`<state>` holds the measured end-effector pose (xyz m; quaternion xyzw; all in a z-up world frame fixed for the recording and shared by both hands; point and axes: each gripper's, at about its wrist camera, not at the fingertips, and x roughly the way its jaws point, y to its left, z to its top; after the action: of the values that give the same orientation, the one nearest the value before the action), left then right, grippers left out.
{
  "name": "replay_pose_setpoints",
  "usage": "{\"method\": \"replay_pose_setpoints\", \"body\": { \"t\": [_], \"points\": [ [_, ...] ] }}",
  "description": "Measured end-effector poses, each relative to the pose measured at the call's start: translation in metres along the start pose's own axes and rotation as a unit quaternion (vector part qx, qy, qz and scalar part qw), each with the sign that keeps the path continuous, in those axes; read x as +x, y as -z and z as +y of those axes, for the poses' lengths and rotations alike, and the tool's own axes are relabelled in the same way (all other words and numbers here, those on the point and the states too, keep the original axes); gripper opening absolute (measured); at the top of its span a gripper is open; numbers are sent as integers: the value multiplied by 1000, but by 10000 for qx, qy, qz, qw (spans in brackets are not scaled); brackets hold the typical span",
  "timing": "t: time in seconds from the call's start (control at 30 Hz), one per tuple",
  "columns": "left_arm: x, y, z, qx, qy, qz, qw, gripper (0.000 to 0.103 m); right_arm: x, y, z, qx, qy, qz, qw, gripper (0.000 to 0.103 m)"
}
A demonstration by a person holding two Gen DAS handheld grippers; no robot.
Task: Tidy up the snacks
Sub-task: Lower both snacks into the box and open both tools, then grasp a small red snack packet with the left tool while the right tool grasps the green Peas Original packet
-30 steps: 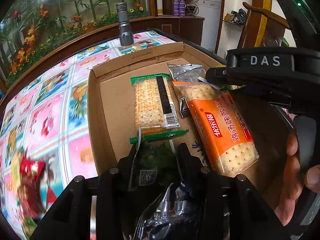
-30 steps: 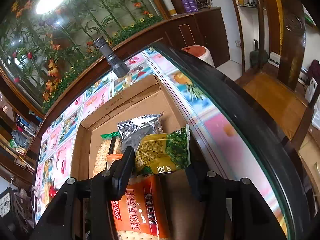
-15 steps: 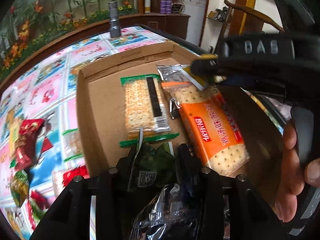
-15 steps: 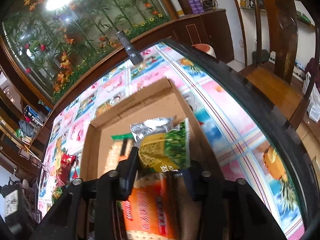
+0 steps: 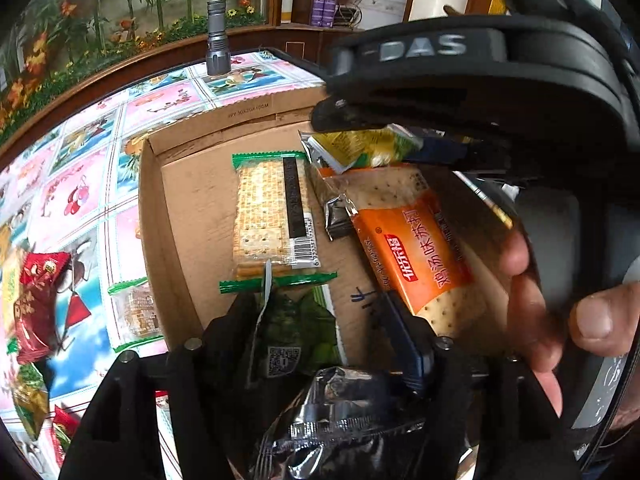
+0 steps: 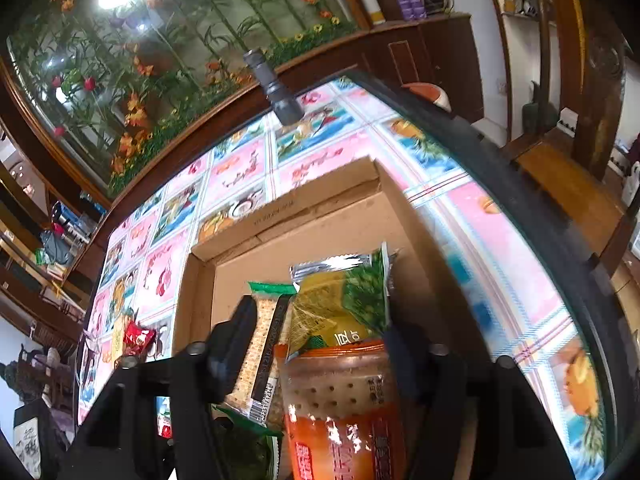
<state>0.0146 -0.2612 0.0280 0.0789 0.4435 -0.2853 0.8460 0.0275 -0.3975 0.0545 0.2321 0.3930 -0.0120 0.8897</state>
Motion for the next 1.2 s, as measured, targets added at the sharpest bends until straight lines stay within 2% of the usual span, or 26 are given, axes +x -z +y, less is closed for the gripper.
{"method": "replay_pose_setpoints", "body": {
  "t": [0.2,0.47,0.57,0.73,0.93,1.1,1.2],
  "points": [
    [-18,5,2,-97,121,-187,9997,76,-38,6,5,-79,-48,-421,9991,74],
    [-59,19,13,-166,321,-499,9981,77,-71,20,16,-22,-392,-623,9973,76],
    [-82,31,25,-240,362,-665,9968,77,-80,27,24,-50,-534,-645,9965,76],
    [-118,59,68,-606,343,-922,9933,77,-88,40,49,-260,-749,-594,9951,76],
    [-150,102,132,-1153,-5,-1087,9874,77,-80,68,93,-779,-1177,-234,9897,76],
    [-155,136,170,-1492,-682,-1014,9812,77,-49,111,141,-1345,-1633,568,9757,76],
    [-157,144,184,-1670,-674,-1078,9777,77,-27,130,156,-1447,-1597,929,9721,76]
  ]
}}
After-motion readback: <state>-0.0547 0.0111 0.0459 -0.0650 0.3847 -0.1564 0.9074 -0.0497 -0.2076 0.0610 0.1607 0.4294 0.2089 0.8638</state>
